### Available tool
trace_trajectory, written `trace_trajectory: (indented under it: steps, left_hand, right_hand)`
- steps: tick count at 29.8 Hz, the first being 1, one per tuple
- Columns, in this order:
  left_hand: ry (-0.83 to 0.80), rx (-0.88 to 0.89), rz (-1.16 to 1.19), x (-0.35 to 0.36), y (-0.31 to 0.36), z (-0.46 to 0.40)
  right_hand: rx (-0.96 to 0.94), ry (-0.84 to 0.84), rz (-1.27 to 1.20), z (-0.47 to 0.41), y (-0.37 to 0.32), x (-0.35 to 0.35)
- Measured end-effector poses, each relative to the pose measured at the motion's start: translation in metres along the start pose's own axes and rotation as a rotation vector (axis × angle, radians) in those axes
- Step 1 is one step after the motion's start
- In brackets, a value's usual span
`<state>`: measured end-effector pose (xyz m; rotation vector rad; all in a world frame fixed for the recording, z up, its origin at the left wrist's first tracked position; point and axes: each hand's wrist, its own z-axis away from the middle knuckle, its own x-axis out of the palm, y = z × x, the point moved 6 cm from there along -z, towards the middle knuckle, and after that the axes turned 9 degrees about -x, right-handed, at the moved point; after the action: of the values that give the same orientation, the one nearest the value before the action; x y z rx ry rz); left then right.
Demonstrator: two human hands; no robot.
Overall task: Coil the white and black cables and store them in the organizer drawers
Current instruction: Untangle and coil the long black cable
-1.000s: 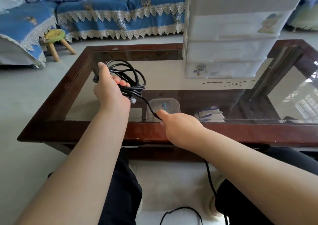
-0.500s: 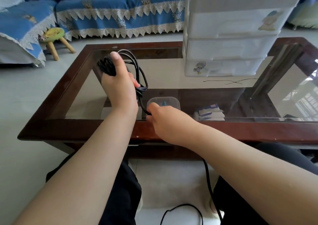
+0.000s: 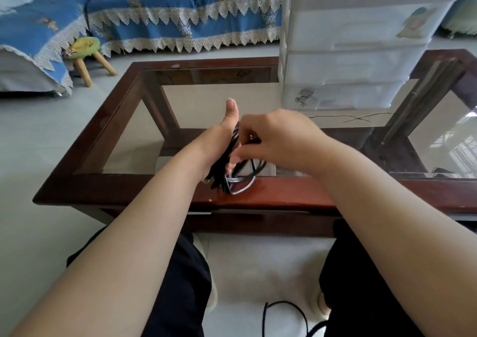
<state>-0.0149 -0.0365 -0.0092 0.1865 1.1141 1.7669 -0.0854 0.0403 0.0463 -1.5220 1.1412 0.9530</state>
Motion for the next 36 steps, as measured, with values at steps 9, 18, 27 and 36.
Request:
trace_trajectory:
  steps: [9,18,27,36]
  left_hand:
    - [-0.695,0.128,0.162,0.023,0.003,0.013]
    - [-0.771,0.177,0.478,0.007,0.005,0.021]
    - [-0.389,0.130,0.773,-0.023,0.007,0.007]
    - [-0.554,0.237,0.644,-0.009,0.019,0.013]
  right_hand:
    - [0.156,0.104,-0.509,-0.006,0.044,-0.001]
    - [0.231,0.056,-0.890,0.007,0.044,0.013]
    - [0.400,0.040,-1.785,0.014,0.029,0.060]
    - [0.535,0.179,-2.002,0.020,0.022,0.053]
